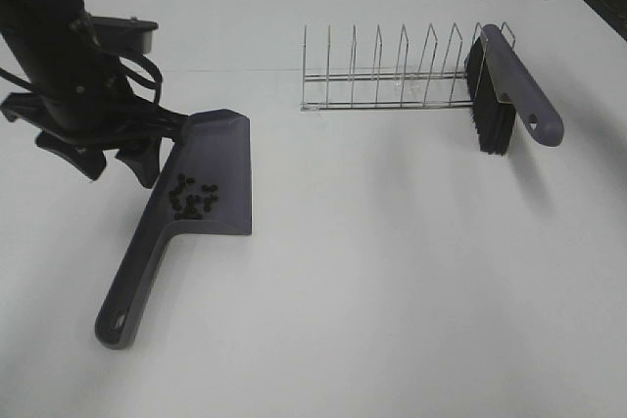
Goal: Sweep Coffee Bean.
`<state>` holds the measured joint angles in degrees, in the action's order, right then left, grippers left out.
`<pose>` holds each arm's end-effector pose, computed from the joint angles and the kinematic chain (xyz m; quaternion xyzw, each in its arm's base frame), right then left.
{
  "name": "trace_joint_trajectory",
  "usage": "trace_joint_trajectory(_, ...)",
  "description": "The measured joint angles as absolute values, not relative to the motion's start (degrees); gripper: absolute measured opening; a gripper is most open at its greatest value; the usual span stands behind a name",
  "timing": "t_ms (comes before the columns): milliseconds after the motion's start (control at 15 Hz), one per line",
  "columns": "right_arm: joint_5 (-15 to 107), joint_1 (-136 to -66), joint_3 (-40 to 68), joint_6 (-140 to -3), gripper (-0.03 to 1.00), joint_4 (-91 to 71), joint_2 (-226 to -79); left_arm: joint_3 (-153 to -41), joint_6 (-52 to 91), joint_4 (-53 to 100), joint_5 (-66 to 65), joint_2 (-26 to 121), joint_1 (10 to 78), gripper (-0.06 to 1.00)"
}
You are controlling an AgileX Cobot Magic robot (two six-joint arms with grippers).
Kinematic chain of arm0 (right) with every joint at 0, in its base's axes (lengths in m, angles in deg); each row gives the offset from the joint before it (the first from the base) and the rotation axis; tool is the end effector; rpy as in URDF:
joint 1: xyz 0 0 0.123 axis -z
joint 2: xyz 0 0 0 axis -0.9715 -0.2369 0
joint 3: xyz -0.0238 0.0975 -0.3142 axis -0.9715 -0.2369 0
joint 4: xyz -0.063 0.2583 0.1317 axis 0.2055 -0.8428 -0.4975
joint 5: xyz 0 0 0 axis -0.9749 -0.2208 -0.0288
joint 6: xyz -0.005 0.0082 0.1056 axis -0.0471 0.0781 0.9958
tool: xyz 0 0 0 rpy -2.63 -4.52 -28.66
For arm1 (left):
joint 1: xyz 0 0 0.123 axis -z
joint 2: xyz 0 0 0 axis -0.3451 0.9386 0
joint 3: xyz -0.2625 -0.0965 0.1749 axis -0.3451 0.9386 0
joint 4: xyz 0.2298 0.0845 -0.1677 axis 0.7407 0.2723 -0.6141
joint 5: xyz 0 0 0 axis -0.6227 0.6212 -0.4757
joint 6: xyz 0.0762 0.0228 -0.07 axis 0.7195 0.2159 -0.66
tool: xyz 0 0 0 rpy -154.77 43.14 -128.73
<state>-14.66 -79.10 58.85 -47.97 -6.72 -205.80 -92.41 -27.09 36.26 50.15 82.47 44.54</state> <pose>0.5627 0.0359 0.2998 -0.0128 0.9784 0.0475 0.2010 0.3828 -0.1746 0.1952 0.1015 0.9926 -0.0264 0.0607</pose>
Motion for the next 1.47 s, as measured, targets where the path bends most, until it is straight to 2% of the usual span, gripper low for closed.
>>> trace_joint_trajectory(400, -14.6, -79.1, 29.9, -50.9, 0.67, -6.7, -188.7, -90.1, -29.3, 40.7, 64.7, 64.7, 44.5, 0.54)
trace_joint_trajectory(733, -14.5, -79.1, 6.0, -50.9, 0.67, -6.7, -171.9, -73.8, -29.9, 40.8, 65.5, 45.8, 44.5, 0.54)
trace_joint_trajectory(1000, -14.1, -79.1, -12.8, -50.9, 0.67, -6.8, -154.3, -60.3, -29.0, 40.9, 65.4, 24.8, 44.5, 0.54)
trace_joint_trajectory(1267, -12.7, -79.1, -24.4, -50.9, 0.67, -6.8, -136.4, -55.9, -24.1, 40.9, 62.5, 5.2, 44.5, 0.54)
trace_joint_trajectory(1467, -12.6, -79.1, -27.9, -52.3, 0.67, -6.8, -123.2, -55.2, -22.4, 41.0, 61.4, -3.5, 44.5, 0.54)
